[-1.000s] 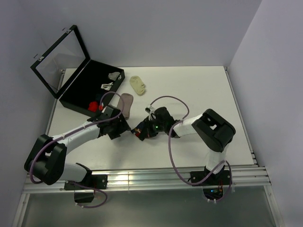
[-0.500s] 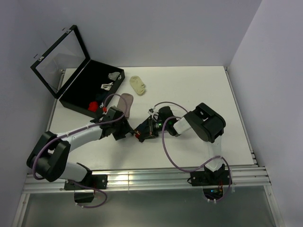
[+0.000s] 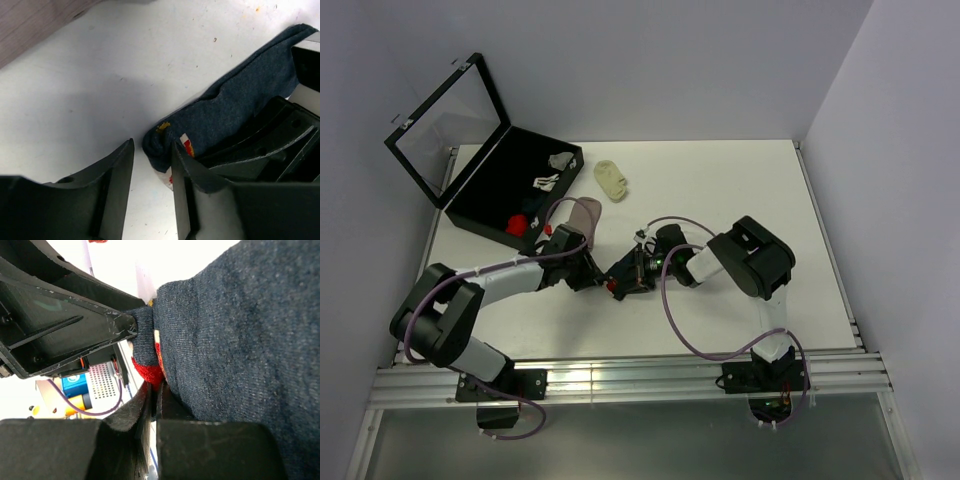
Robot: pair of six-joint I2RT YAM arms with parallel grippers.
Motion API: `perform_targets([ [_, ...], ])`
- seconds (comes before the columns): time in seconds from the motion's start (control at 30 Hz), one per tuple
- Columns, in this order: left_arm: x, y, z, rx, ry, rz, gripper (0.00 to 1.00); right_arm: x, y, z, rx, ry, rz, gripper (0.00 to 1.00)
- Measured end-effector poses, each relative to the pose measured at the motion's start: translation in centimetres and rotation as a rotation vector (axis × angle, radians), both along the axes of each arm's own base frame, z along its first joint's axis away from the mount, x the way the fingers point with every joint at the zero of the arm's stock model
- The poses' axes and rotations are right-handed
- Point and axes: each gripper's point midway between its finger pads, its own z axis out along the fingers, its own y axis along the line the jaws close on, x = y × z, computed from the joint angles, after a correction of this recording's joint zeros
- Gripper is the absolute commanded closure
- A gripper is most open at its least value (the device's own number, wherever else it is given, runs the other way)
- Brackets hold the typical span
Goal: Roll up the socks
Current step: Roll the sock at the center of the board.
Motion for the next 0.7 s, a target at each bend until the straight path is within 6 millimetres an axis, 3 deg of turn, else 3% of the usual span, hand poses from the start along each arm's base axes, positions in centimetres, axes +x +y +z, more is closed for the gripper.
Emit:
perform_targets([
  [0.27, 0.8, -1.0, -0.4, -0.014, 0.015, -0.008, 0.69, 0.2, 0.0, -0.1, -0.023, 0.003, 0.015, 0.93],
  [0.43, 1.0, -1.2, -0.5, -0.012, 0.03, -0.012, 0.83, 0.6, -0.4, 0.1, -0.077, -0.052, 0.009, 0.72],
  [0.7, 1.2, -1.3, -0.5, 0.029, 0.069, -0.029, 0.86, 1.4, -1.6, 1.5, -0.296, -0.343, -0.028, 0.57],
])
